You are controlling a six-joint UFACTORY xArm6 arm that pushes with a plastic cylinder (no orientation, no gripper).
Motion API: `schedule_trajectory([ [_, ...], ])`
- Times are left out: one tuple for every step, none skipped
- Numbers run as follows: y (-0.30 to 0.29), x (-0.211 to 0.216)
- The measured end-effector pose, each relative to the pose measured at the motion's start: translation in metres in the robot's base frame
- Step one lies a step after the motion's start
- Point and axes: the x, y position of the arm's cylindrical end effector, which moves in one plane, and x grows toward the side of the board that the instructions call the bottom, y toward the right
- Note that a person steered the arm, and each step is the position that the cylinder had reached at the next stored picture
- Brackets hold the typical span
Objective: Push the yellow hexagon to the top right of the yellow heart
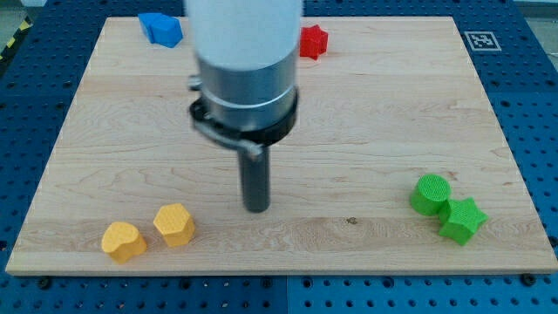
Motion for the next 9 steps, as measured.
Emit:
schedule_trajectory([
  [0.0,0.014],
  [-0.002,0.047],
  [-0.012,0.06],
  [-0.024,0.061],
  [-0.024,0.061],
  [-0.058,0.061],
  [-0.123,0.06],
  [-0.173,0.059],
  [-0.178,0.059],
])
